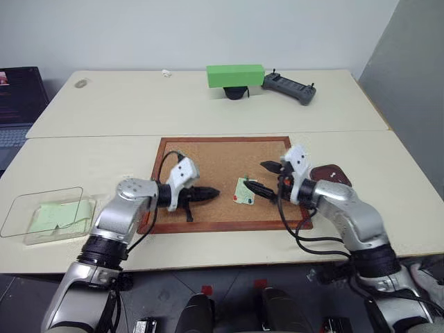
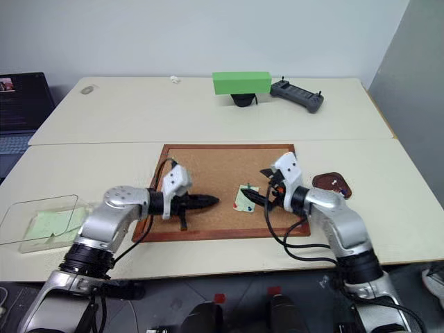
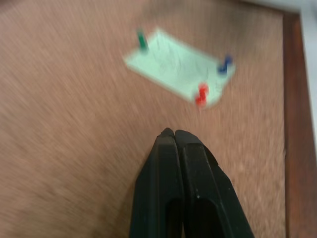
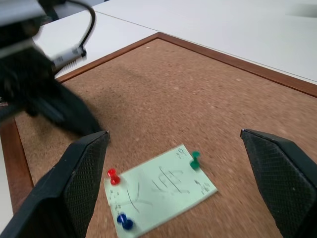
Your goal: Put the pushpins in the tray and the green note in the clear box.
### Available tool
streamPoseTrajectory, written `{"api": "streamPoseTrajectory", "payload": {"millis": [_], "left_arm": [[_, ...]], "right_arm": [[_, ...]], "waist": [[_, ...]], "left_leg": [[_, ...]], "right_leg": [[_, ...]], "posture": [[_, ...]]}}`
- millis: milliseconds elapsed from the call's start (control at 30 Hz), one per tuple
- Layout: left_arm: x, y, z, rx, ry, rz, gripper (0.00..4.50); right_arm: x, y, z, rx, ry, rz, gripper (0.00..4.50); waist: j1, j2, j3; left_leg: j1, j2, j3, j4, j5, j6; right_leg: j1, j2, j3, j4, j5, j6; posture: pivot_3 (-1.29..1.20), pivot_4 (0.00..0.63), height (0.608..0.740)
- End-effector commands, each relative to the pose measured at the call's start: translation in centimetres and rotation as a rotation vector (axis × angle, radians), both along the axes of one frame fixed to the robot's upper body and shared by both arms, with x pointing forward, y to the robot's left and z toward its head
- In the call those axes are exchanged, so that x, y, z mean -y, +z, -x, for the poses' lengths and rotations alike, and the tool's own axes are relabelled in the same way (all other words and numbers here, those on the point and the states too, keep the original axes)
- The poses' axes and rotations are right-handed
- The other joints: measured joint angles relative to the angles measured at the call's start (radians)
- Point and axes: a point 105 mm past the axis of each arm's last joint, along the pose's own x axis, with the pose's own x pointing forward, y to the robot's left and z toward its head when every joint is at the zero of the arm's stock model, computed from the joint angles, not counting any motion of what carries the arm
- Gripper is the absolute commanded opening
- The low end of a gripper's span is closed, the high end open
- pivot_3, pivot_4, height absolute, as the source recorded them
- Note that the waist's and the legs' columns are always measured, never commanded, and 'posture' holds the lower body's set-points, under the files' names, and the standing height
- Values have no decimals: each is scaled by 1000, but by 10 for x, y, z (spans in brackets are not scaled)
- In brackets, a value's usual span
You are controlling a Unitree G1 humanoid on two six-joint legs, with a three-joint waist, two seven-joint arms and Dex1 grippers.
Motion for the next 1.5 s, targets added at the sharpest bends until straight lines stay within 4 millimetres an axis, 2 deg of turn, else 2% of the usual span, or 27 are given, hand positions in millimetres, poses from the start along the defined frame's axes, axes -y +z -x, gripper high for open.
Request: {"api": "streamPoseTrajectory", "payload": {"millis": [33,467,500,533,767,800,900,1233,1267,1500], "left_arm": [[-4,-12,0,-11,3,-50,43],[-8,-10,1,-21,-8,-40,43],[-9,-10,2,-21,-8,-42,15],[-9,-10,2,-21,-8,-43,15],[-10,-8,2,-14,-15,-52,0],[-10,-8,2,-13,-14,-53,0],[-11,-7,-1,-11,-9,-55,0],[-12,-9,-1,-15,-12,-62,0],[-12,-9,0,-15,-14,-62,0],[-12,-11,1,-25,-17,-69,0]], "right_arm": [[-10,11,-7,54,17,-12,4500],[-20,-17,-30,-11,-16,47,4500],[-21,-18,-31,-11,-17,48,4316],[-21,-18,-31,-11,-18,48,4316],[-23,-18,-34,-6,-26,34,2851],[-23,-19,-34,-5,-23,37,2529],[-26,-22,-30,-4,9,53,2035],[-23,-23,-37,5,-39,49,170],[-22,-23,-37,7,-39,48,54],[-27,-12,-26,60,37,21,54]], "waist": [[3,0,0],[0,0,0],[-2,0,0],[-3,0,0],[-5,0,0],[-5,0,0],[-6,0,0],[-10,0,0],[-11,0,0],[-15,0,0]], "left_leg": [[0,0,0,0,0,0],[2,0,1,1,0,0],[2,0,1,1,0,0],[2,0,1,1,0,0],[2,0,0,1,0,0],[2,0,1,1,0,0],[3,0,0,1,0,0],[3,0,0,0,0,0],[3,0,0,0,0,0],[3,0,0,1,0,0]], "right_leg": [[0,0,0,0,0,0],[0,-1,1,5,0,0],[0,-1,1,5,0,0],[0,-1,1,5,0,0],[0,0,1,5,0,0],[0,0,1,5,0,0],[0,0,1,6,0,0],[0,0,0,5,0,0],[0,0,0,6,0,0],[0,0,1,6,0,0]], "posture": [[0,150,740],[0,150,740],[0,150,740],[0,150,740],[0,150,740],[0,150,740],[0,150,740],[0,150,740],[0,150,740],[0,150,740]]}}
